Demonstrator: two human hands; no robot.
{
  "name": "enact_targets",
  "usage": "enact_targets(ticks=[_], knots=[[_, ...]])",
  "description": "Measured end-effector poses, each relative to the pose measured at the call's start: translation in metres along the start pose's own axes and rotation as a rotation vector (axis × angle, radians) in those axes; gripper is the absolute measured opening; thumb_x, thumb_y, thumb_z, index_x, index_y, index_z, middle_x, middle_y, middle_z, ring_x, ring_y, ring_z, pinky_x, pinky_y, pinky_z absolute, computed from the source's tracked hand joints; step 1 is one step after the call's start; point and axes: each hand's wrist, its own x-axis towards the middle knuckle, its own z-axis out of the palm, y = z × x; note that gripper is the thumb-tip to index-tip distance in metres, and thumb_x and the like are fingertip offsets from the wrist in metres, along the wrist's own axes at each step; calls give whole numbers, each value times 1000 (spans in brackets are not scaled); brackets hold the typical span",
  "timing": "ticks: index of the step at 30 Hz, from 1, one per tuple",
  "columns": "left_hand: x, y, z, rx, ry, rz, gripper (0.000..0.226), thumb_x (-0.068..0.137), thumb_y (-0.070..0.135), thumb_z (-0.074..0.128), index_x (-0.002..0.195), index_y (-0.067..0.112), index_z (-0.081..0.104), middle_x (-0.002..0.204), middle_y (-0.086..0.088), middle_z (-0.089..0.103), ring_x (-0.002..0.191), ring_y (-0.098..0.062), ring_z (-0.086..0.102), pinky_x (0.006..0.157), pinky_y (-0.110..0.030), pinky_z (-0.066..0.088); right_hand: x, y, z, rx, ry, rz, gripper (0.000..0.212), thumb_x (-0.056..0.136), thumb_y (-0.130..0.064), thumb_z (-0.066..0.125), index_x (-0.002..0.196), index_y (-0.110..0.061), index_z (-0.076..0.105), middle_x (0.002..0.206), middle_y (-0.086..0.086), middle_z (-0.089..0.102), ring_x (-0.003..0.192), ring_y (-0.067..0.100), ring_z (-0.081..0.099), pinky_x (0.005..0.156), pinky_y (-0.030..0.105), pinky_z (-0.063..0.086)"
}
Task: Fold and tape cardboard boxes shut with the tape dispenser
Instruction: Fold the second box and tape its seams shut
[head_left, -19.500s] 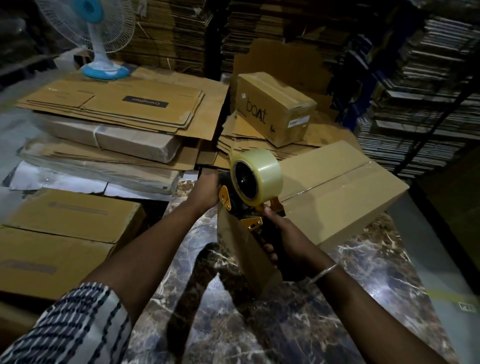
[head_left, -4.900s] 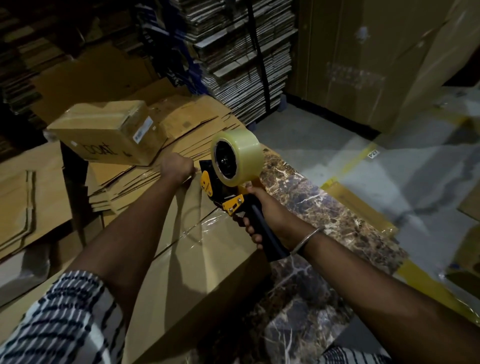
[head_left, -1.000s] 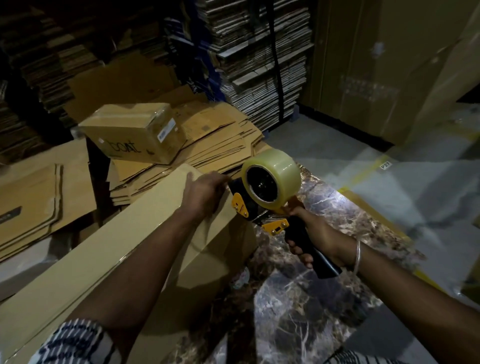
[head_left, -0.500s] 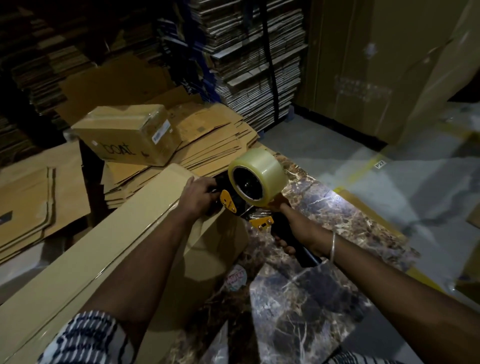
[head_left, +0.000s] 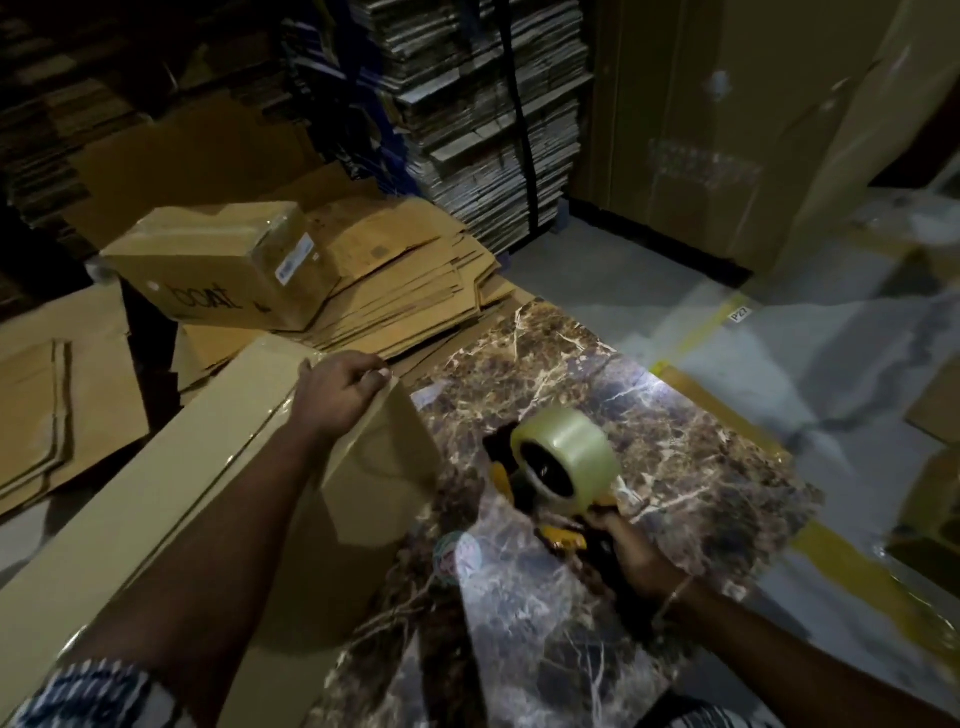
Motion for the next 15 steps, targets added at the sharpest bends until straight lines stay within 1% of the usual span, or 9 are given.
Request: enact_targets(ticks=[1, 3, 5, 7, 8, 9, 11, 12, 15], knots=[[0, 2, 1, 28, -4, 14, 51, 89, 60, 36, 114, 31, 71, 123, 4, 67, 117, -22, 55, 112, -62, 22, 5, -6, 0, 29, 37, -8, 59, 69, -55, 80, 102, -8, 68, 84, 22, 64, 57, 30, 42, 55, 33, 29], [-1, 6, 0, 72, -15, 57, 53, 89, 62, 35, 111, 31, 72, 119, 4, 67, 116, -22, 55, 110, -63, 22, -2, -35, 6, -10, 70, -4, 44, 70, -52, 71, 72, -9, 63, 58, 14, 52, 42, 25, 36, 44, 27, 23], [-3, 11, 1, 79, -7, 95, 54, 87, 65, 37, 103, 30, 74, 111, 3, 68, 112, -22, 56, 109, -63, 23, -4, -53, 5, -52, 78, -82, 44, 71, -53, 68, 59, -11, 58, 50, 13, 43, 40, 23, 32, 43, 28, 20], [-5, 16, 3, 108, -17, 110, 59, 83, 71, 34, 101, 30, 72, 109, 3, 67, 114, -23, 54, 109, -65, 22, -1, -61, 0, -168, 141, -172, 45, 87, -41, 67, 62, -4, 61, 47, 14, 44, 38, 22, 36, 44, 30, 23], [-6, 19, 4, 150, -43, 120, 64, 81, 76, 33, 105, 31, 71, 113, 3, 66, 118, -23, 52, 110, -66, 21, 3, -64, -4, -269, 187, -220, 42, 93, -33, 66, 63, -3, 63, 45, 12, 47, 36, 21, 40, 45, 31, 26], [-7, 20, 4, 208, -84, 137, 71, 77, 81, 33, 112, 31, 69, 119, 3, 64, 123, -24, 50, 110, -66, 19, 8, -67, -9, -412, 235, -258, 41, 95, -30, 65, 62, -7, 64, 45, 8, 50, 38, 18, 44, 46, 31, 29], [-9, 25, 3, 318, -165, 174, 78, 69, 85, 44, 123, 32, 62, 128, 4, 59, 132, -24, 43, 110, -67, 17, 20, -71, -18, -718, 289, -320, 47, 96, -36, 65, 52, -19, 58, 47, 3, 52, 46, 13, 49, 50, 32, 31], [-12, 28, 3, 338, -185, 181, 77, 66, 81, 51, 126, 33, 60, 131, 5, 57, 135, -25, 40, 111, -67, 17, 25, -71, -24, -823, 298, -329, 51, 95, -41, 65, 49, -20, 55, 47, 1, 51, 49, 13, 50, 50, 34, 30], [-20, 37, 4, 263, -192, 153, 74, 61, 65, 59, 126, 32, 63, 135, 6, 58, 135, -21, 40, 112, -65, 17, 37, -65, -37, -1007, 325, -370, 55, 91, -61, 60, 61, -15, 59, 52, 5, 55, 55, 23, 55, 50, 36, 37]])
